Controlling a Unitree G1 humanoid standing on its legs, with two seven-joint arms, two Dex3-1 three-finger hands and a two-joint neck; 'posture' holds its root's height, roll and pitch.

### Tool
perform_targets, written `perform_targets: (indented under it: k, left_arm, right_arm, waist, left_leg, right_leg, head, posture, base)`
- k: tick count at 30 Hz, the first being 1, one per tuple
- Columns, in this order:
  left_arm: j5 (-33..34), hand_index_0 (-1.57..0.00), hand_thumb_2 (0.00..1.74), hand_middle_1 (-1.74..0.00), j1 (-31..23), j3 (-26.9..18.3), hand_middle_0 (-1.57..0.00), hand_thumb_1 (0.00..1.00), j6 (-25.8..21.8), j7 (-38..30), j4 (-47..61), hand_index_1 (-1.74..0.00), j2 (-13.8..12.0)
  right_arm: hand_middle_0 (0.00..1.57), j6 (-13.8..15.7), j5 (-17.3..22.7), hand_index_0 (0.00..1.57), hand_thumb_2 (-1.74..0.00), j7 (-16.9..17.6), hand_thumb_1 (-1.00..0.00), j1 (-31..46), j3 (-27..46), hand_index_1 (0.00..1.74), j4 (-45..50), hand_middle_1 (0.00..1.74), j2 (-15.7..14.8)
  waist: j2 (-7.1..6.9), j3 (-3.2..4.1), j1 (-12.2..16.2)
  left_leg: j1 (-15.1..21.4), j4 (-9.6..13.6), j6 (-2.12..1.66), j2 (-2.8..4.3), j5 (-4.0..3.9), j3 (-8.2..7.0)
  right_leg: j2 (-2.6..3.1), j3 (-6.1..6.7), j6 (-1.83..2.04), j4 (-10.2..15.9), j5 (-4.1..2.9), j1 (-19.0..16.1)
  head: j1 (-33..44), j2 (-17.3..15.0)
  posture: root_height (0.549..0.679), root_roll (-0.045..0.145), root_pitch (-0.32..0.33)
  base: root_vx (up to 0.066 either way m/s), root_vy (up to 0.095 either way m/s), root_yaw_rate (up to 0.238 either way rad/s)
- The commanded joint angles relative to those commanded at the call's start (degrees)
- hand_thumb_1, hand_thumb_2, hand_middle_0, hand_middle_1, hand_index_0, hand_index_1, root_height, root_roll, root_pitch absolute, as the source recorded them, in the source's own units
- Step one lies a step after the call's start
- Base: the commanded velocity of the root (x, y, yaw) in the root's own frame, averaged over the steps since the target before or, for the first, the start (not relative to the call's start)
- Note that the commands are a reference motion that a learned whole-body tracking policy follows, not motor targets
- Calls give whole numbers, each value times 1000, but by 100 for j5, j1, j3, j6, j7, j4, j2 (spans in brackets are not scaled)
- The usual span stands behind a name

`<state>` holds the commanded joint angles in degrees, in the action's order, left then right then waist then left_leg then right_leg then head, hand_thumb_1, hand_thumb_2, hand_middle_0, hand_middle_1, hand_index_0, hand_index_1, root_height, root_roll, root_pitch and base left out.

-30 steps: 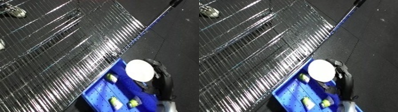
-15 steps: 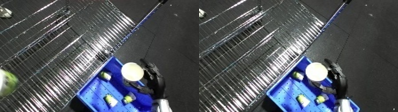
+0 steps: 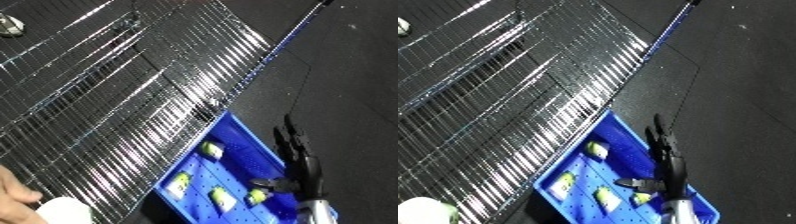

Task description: Pick up the object and place it into the box

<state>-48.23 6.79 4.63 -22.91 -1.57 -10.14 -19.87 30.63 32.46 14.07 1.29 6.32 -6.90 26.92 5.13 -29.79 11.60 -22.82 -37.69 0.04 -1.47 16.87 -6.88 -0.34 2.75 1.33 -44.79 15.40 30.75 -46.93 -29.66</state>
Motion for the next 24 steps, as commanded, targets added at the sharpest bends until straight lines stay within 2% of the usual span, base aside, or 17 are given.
perform_targets:
  k: [7,12,15,17,24]
  left_arm:
    - [87,-1570,1740,-1740,49,90,-1570,1000,123,77,93,-1740,-77]
    - [175,-1570,1740,-1740,154,186,-1570,1000,209,38,81,-1740,-122]
    - [199,-1570,1740,-1740,180,179,-1570,1000,290,45,78,-1740,-142]
    - [232,-1570,1740,-1740,204,159,-1570,1000,370,71,60,-1740,-158]
    - [329,-1570,1740,-1740,296,113,-1570,1000,659,180,15,-1740,-242]
  right_arm:
    - [0,-277,-499,0,0,-293,0,-190,-333,0,401,0,51]
    - [0,-543,-757,0,0,-460,0,-488,-623,0,741,0,137]
    - [0,-691,-831,0,0,-577,0,-604,-727,0,866,0,145]
    - [0,-783,-859,0,0,-667,0,-693,-807,0,922,0,123]
    - [0,-1150,-1077,0,0,-874,0,-1053,-1142,0,1055,0,-22]
  waist:
    - [-110,0,-154]
    - [-190,0,-319]
    - [-226,0,-401]
    - [-263,0,-472]
    - [-390,7,-731]
  left_leg:
    - [-80,-82,17,-13,6,102]
    - [-174,-172,23,-24,6,233]
    - [-204,-233,23,-29,16,293]
    - [-225,-294,25,-35,28,337]
    - [-304,-581,43,-53,105,479]
  right_leg:
    - [13,-58,-2,14,-17,-17]
    - [38,-127,-15,-94,43,-39]
    - [31,-170,-18,-154,74,-61]
    - [19,-210,-19,-192,90,-90]
    - [-28,-341,-32,-354,155,-182]
  head:
    - [406,-3]
    - [854,-206]
    - [937,-252]
    - [1209,-457]
    - [1757,-875]
  posture:
    - [641,99,70]
    - [639,92,63]
    - [637,89,57]
    - [637,87,50]
    - [634,81,25]
  base:
    - [2,-68,113]
    - [15,-75,105]
    - [28,-52,79]
    - [44,-79,124]
    - [57,-78,154]
